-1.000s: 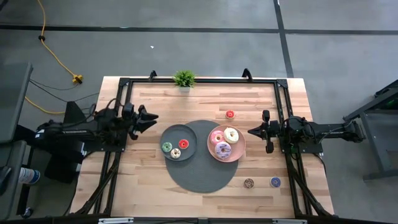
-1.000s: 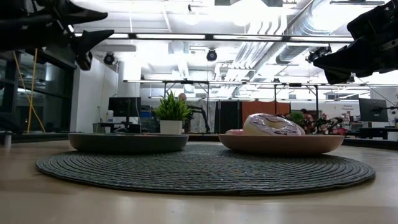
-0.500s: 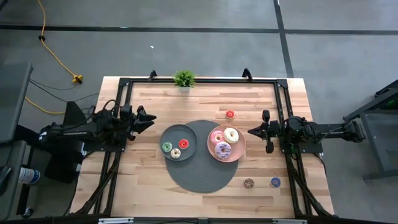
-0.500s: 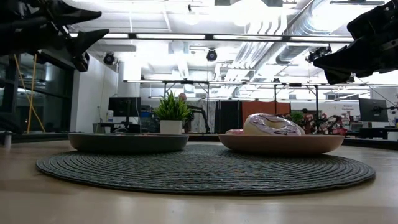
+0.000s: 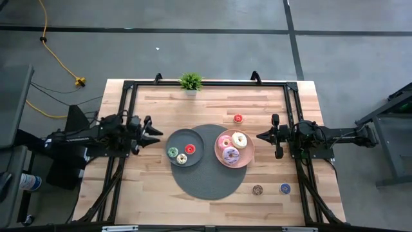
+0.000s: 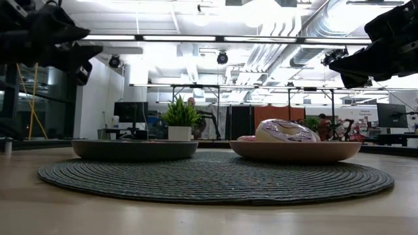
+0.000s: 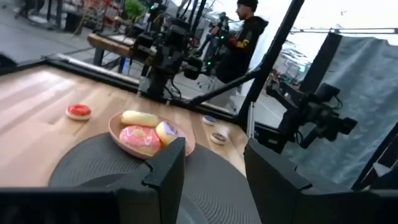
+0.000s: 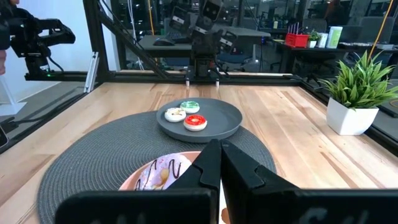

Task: Pick & Place donuts
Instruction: Put the small orange donut on the gray plate

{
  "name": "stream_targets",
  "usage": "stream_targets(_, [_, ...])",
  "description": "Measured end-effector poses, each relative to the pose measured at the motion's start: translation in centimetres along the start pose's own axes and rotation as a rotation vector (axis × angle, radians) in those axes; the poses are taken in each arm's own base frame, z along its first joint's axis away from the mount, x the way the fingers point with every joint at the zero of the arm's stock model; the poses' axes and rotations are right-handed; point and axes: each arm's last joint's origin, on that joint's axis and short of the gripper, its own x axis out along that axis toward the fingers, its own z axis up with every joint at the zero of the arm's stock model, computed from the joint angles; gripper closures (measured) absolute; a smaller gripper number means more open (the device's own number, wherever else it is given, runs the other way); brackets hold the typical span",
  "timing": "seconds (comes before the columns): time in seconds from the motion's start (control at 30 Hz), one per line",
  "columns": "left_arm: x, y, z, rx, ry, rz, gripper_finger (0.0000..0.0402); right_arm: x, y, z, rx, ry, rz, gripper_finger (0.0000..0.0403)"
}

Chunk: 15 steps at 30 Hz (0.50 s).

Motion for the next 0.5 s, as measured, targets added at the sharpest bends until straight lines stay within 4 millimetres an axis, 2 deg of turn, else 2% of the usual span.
stream_targets(0.17, [0.00,0.01,-0.02,0.069,0.001,0.001,0.0245,0.00,0.00,0.02,0.000,-0.001,0.000,0.0402])
stream_targets(0.27, [0.00,0.02,-0.04,0.135,0.002,0.001,0.0264,0.00,0.00,0.02,0.000,-0.001,0.000,0.0402])
stream_targets(0.37, [0.00,0.02,-0.04,0.203,0.002,0.001,0.0305,0.00,0.00,0.01,0.000,-0.001,0.000,0.0402])
stream_targets(0.5, [0.00,0.02,-0.05,0.245,0.003,0.002,0.0381,0.00,0.00,0.03,0.000,-0.002,0.000,0.0402])
